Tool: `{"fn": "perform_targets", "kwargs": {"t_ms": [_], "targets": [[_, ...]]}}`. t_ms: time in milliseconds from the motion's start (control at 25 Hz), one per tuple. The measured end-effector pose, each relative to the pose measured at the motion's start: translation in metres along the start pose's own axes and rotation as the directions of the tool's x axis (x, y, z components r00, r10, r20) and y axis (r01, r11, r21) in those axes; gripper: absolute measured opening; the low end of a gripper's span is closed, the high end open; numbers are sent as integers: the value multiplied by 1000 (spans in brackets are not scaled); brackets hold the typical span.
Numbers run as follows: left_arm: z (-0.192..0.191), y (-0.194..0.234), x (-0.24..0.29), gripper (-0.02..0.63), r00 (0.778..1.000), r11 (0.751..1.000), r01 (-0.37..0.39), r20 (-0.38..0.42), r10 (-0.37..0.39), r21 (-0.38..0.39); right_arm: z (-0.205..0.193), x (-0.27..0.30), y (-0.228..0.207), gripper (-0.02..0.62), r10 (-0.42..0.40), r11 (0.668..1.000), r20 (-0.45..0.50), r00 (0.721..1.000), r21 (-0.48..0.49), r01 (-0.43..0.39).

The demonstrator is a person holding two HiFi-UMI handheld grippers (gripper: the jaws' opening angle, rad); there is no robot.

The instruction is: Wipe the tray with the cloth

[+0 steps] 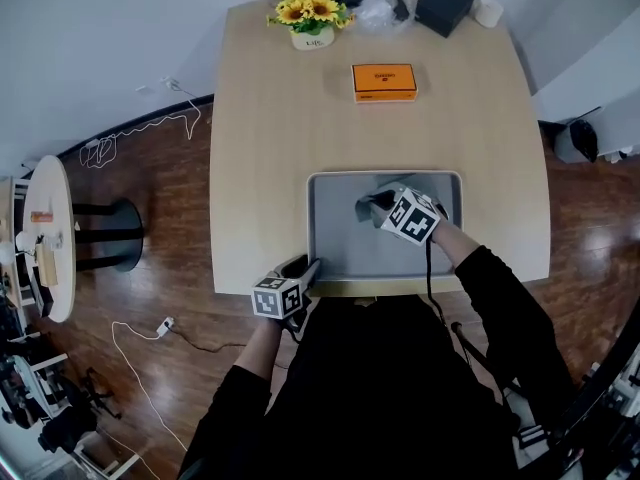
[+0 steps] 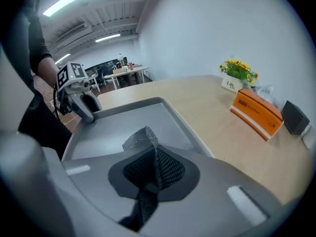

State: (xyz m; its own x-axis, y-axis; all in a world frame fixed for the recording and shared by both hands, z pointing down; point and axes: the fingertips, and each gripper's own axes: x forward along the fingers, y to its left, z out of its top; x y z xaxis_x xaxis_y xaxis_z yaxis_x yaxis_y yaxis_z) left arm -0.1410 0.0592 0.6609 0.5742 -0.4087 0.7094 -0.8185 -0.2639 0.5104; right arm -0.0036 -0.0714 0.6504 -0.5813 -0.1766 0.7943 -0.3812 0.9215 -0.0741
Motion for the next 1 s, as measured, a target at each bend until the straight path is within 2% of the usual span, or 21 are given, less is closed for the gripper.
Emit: {"fn": "perform_targets", "kwargs": {"t_ms": [120,320,520,680,760,840,880,1000], "targets": [[1,1,-1,132,1000,1000,4,1,-4,-1,13,6,-20,5,-10,1000,8,1000,-6,10],[0,3,-2,132,1000,1000,4,0,-4,-1,14,6,-31,5,-52,994,67,996,101,45],[-1,2,-5,132,1000,1000,9,-7,-9,2,3,-1,23,5,-2,996,63,998,87,-3],[0,4,0,130,1000,1000,10,-5,-10,5,-1,-4,78,6,69,998,80,994,1,-69],[1,4,3,130,1000,1000,10,-5,-10,5,6,-11,87,9,76,997,125,989,22,-80],[0,4,4,131,1000,1000,10,-5,-10,7,12,-24,84,15,44,995,163,986,76,-57],[0,5,4,130,1000,1000,9,-3,-9,9,13,-32,81,28,24,995,165,986,95,-40],[-1,6,4,130,1000,1000,5,6,-5,11,-5,-42,75,158,-9,997,73,997,79,3]]}}
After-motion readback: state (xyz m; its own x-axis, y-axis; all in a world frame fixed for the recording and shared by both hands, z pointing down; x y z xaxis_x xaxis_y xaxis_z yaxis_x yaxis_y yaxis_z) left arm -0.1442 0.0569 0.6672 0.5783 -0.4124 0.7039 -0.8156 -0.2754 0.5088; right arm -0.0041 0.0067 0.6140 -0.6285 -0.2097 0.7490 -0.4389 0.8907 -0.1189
